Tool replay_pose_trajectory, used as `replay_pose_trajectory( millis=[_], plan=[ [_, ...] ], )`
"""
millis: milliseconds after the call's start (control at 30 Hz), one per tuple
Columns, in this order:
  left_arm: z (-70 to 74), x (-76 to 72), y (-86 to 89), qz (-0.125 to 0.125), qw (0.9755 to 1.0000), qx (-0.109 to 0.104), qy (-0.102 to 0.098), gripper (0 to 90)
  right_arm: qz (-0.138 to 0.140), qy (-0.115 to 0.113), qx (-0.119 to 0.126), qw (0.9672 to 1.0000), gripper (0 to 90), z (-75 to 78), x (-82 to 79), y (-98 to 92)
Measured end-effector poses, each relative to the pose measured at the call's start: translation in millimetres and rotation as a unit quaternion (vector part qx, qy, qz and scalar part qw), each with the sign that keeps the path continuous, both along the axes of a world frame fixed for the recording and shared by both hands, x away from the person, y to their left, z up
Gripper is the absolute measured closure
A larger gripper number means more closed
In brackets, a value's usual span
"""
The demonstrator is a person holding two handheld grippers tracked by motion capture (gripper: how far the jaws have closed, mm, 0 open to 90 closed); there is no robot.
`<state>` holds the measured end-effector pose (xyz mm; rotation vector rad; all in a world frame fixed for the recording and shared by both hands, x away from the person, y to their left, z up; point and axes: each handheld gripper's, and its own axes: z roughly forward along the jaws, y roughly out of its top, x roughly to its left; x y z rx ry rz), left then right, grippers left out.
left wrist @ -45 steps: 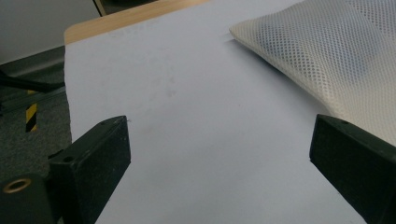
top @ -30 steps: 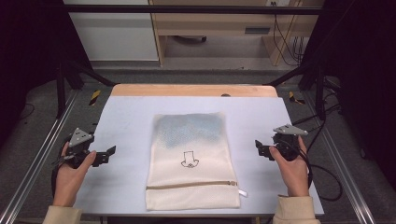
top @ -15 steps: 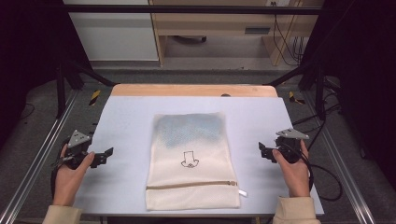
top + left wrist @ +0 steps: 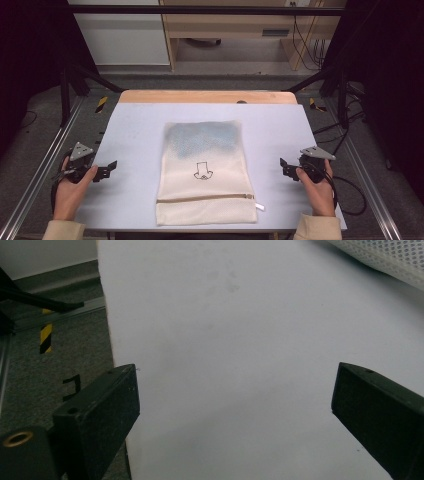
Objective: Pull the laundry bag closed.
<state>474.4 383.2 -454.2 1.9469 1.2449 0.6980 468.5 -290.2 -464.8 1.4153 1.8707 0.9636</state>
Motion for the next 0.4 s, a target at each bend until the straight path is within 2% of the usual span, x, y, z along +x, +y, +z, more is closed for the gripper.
replay_pose_trajectory(
  millis=[67, 167, 233, 400],
  plan=[
    [-1.8, 0.1, 1.6, -0.001, 1.0000, -0.002, -0.001, 5.0, 0.002, 0.003, 0.000, 1.0000, 9.6, -2.5, -3.0, -1.9],
    [-3.6, 0.7, 2.8, -0.002, 0.9999, 0.008, -0.011, 5.0, 0.005, 0.001, -0.001, 1.0000, 9.5, -5.4, -8.6, -2.8],
    [-5.1, 1.0, 3.7, -0.003, 0.9999, -0.002, -0.011, 5.0, 0.006, 0.001, -0.003, 1.0000, 9.1, -7.2, -11.0, -3.3],
    [-6.9, 1.9, 3.9, -0.004, 1.0000, -0.002, -0.004, 4.9, 0.008, 0.009, -0.006, 0.9999, 8.4, -10.0, -12.1, -4.0]
  ],
)
